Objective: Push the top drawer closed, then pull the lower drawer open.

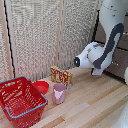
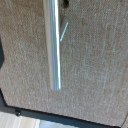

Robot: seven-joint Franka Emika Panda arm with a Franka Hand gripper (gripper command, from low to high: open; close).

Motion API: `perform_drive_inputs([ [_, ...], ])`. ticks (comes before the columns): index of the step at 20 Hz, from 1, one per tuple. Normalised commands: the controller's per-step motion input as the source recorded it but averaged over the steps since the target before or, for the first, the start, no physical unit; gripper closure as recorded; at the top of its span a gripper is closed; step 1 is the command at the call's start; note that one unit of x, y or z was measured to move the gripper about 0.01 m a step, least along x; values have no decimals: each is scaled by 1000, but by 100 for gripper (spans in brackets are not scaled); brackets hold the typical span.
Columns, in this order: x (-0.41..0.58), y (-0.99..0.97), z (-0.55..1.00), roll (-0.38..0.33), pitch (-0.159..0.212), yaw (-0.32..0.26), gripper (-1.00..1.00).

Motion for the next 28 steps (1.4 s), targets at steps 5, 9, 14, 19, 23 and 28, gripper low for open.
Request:
perform_drive_inputs([
  [5, 399, -490, 0, 38, -6, 25, -100],
  [9, 573, -526, 0, 62, 14, 27, -100],
  [14, 407, -333, 0, 21, 25, 15, -100],
  [19, 159, -11, 0, -30, 21, 0, 100],
  [23, 24, 35, -4, 0, 9, 2, 100],
  [28, 0, 0, 5, 5, 0, 5, 100],
])
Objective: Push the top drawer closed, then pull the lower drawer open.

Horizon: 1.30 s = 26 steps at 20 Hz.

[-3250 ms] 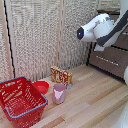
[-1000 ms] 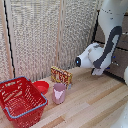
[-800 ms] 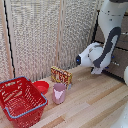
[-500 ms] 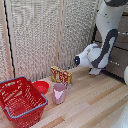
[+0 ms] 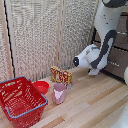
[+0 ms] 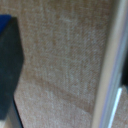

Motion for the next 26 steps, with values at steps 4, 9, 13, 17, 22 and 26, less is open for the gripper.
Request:
perform_drive_inputs([
  [4, 0, 0, 46, 47, 0, 46, 100],
  [9, 46, 14, 53, 87, -5, 82, 100],
  [13, 211, 341, 9, 150, -19, 106, 100],
  [17, 231, 497, 0, 152, -29, 107, 100],
  [22, 228, 539, -3, 131, -40, 102, 100],
  [26, 211, 637, -45, 73, -46, 95, 100],
])
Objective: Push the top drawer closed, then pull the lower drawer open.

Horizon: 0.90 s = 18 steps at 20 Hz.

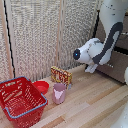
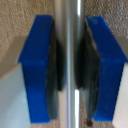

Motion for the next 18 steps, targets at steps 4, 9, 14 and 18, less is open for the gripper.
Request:
perform_drive_inputs([
  [4, 204, 670, -49, 65, -44, 90, 100],
  [9, 198, 699, 0, 80, -47, 62, 100],
  [14, 133, 666, 0, 63, -58, 55, 100],
  [18, 9, 148, 76, -31, -11, 40, -100],
])
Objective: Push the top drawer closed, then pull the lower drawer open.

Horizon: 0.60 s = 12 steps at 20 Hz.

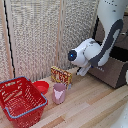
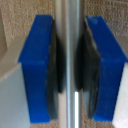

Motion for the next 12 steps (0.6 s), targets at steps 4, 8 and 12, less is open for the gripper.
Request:
perform_drive_inputs([
  [4, 111, -68, 270, -12, -2, 12, -100],
  [8, 215, -6, 273, 27, -2, -12, -100],
  [12, 313, 181, 59, 46, 31, -41, -100],
])
